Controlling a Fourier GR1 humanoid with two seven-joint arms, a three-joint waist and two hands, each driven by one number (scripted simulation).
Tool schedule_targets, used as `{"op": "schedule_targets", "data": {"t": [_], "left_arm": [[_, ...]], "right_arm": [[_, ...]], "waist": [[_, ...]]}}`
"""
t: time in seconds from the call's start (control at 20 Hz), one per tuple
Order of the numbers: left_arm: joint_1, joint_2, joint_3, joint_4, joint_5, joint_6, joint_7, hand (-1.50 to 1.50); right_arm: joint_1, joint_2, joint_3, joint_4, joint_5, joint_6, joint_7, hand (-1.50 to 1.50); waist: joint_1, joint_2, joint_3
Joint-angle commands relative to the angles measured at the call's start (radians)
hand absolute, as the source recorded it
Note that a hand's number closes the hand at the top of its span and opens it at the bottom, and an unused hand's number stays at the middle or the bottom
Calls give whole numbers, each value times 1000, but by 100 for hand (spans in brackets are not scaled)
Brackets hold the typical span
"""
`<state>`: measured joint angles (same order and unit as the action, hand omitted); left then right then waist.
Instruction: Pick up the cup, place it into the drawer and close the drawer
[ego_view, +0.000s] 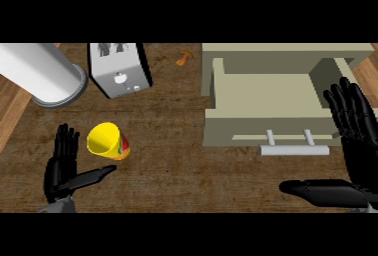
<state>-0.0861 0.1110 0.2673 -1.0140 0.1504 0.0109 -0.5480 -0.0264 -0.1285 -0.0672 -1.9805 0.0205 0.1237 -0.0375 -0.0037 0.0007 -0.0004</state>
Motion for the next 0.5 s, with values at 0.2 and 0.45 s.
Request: {"op": "schedule_targets", "data": {"t": [0.2,0.45], "left_arm": [[-142,80,81,367,36,-86,-220,-150],[-212,87,81,566,17,-90,-367,-150]], "right_arm": [[-32,-29,-49,-51,-55,31,95,-150],[-32,-20,-38,-66,-43,34,113,-150]], "waist": [[-3,0,0],[-4,1,0]]}}
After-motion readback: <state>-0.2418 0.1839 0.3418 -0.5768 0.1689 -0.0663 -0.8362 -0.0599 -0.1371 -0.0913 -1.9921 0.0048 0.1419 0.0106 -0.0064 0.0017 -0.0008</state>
